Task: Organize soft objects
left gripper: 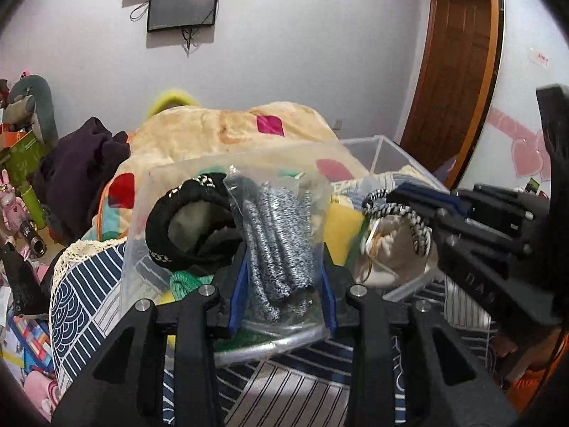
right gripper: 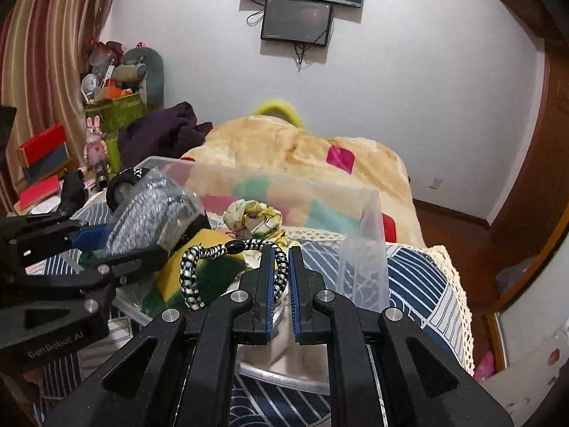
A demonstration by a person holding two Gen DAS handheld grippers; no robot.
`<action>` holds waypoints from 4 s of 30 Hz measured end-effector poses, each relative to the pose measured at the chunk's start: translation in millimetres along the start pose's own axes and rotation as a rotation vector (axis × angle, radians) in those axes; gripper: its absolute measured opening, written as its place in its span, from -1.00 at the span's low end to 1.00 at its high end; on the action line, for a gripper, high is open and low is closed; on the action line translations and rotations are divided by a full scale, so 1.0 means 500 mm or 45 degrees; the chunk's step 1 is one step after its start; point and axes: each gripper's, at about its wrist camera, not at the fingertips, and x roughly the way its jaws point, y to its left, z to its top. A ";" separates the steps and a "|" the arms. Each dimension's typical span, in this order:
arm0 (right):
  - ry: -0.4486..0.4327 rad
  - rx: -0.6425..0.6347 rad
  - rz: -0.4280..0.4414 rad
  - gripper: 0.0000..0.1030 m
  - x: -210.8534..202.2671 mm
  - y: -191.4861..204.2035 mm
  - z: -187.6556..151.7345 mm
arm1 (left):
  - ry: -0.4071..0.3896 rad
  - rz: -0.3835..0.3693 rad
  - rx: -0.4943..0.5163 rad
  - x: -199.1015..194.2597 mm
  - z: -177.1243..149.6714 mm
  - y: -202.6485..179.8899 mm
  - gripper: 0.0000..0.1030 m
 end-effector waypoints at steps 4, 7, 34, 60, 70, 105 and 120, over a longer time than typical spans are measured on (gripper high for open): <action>0.010 0.012 0.017 -0.68 -0.005 -0.010 0.002 | -0.009 -0.006 -0.007 -0.015 -0.005 0.005 -0.15; -0.009 0.014 0.019 -0.43 -0.019 -0.014 0.003 | -0.031 -0.004 -0.020 -0.038 -0.004 0.009 -0.09; -0.465 0.130 0.138 0.84 -0.288 0.004 -0.036 | -0.493 0.023 0.014 -0.363 -0.068 -0.068 0.61; -0.519 0.133 0.115 0.99 -0.300 0.020 -0.109 | -0.555 0.062 -0.002 -0.374 -0.129 -0.071 0.96; -0.526 0.141 0.126 0.99 -0.306 0.012 -0.111 | -0.551 0.067 -0.008 -0.368 -0.131 -0.065 0.96; -0.539 0.152 0.149 1.00 -0.324 0.012 -0.106 | -0.570 0.056 0.005 -0.375 -0.133 -0.077 1.00; -0.535 0.149 0.147 1.00 -0.320 0.019 -0.106 | -0.557 0.030 0.000 -0.378 -0.136 -0.079 1.00</action>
